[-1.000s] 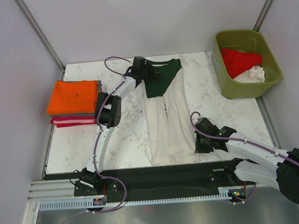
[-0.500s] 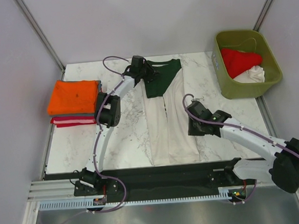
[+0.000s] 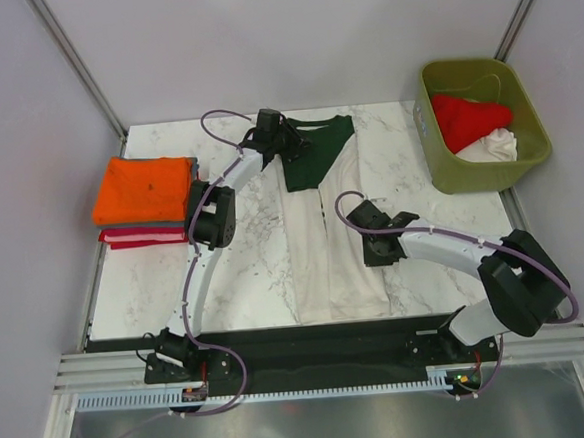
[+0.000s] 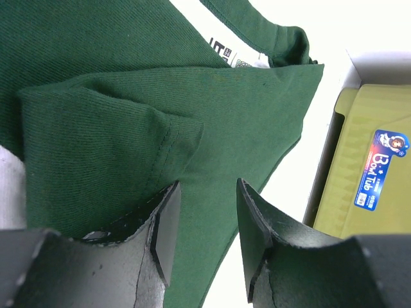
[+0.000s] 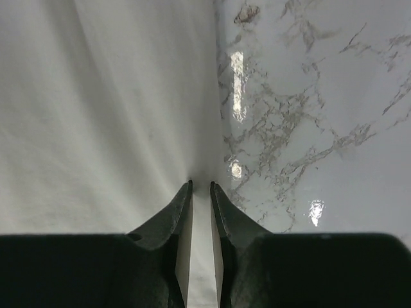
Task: Fold and stack the t-shirts
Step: Fold the tshirt
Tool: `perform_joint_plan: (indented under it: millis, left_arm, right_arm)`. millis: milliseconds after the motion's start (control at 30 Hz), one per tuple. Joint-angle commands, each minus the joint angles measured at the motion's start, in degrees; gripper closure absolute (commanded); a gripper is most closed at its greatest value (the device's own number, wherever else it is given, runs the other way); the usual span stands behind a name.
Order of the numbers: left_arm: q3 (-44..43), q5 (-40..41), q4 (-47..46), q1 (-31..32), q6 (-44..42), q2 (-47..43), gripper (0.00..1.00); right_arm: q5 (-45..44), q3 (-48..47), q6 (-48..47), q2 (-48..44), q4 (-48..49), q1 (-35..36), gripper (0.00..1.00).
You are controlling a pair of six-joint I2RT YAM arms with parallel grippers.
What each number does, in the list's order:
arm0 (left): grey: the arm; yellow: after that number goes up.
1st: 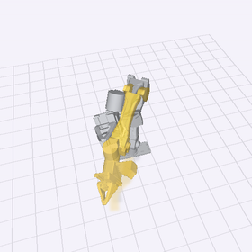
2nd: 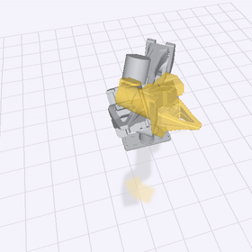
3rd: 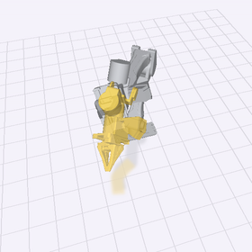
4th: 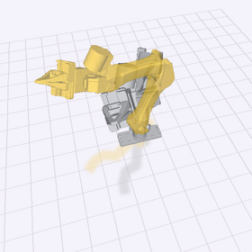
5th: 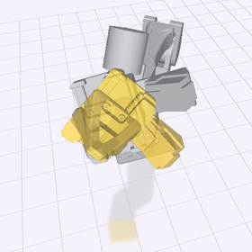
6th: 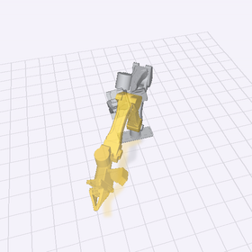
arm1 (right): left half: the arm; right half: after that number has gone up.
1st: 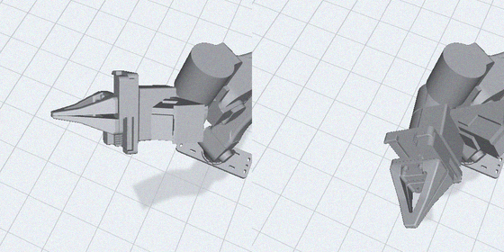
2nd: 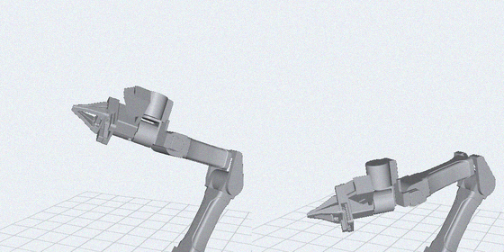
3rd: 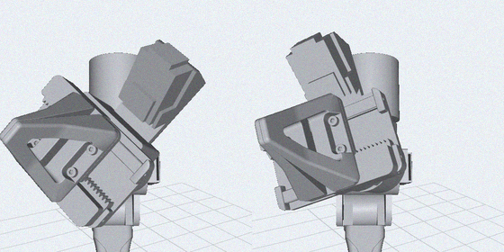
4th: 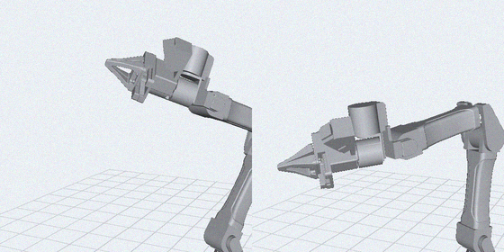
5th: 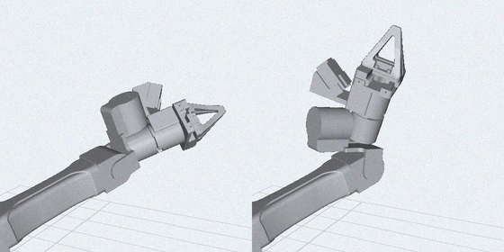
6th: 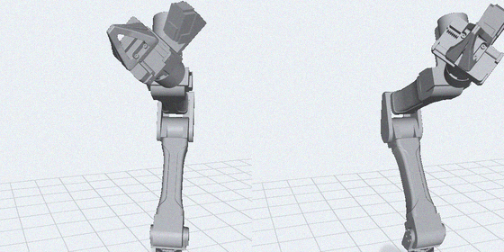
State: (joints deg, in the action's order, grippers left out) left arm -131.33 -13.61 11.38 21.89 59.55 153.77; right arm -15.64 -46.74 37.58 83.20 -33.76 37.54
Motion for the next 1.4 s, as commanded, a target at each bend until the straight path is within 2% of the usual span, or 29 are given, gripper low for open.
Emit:
perform_joint_plan:
  millis: [0,133,267,467,533,600,633,733,933,1133,1367]
  left_arm:
    - [-1.74,1.48,0.40,-0.27,0.83,1.35,0.52]
    - [-2.18,1.92,0.31,-0.27,1.18,1.53,0.52]
    - [-2.62,1.83,0.49,-0.27,1.53,1.70,0.52]
    - [-4.29,2.09,1.54,-0.44,1.53,2.76,0.52]
    - [-4.20,2.00,1.63,-0.44,1.62,2.67,0.52]
    - [-4.29,1.83,1.63,-0.44,1.54,2.58,0.52]
    - [-4.46,1.74,1.63,-0.44,1.45,2.58,0.52]
    - [-4.55,1.48,1.54,-0.44,1.18,2.14,0.52]
    - [-4.29,1.56,1.63,-0.44,0.83,1.27,0.52]
    - [-4.11,1.04,1.37,-0.44,1.53,1.35,0.53]
    - [-4.20,1.21,1.37,-0.36,1.27,1.09,0.53]
  right_arm:
    - [-1.33,2.87,1.17,0.39,2.11,-0.19,0.76]
    - [-1.24,7.18,2.84,-0.49,2.82,-0.19,0.78]
    - [0.25,10.96,5.48,-5.31,2.29,-0.19,0.85]
    - [3.16,15.63,8.91,-12.35,0.28,-0.10,0.86]
    - [1.85,14.67,9.00,-14.28,-1.22,-0.10,0.86]
    - [-1.39,11.26,8.30,-15.08,-1.83,-0.19,0.80]
    - [-2.72,9.58,6.73,-14.39,-1.84,-0.27,0.74]
    - [-5.19,1.06,1.47,-8.35,-1.66,-3.59,0.71]
    - [-1.69,-11.34,-5.06,4.92,5.01,-10.89,0.71]
    - [-1.41,-22.86,-6.38,18.99,8.44,-13.63,0.73]
    - [1.84,-31.21,-7.44,24.91,11.52,-15.48,0.73]
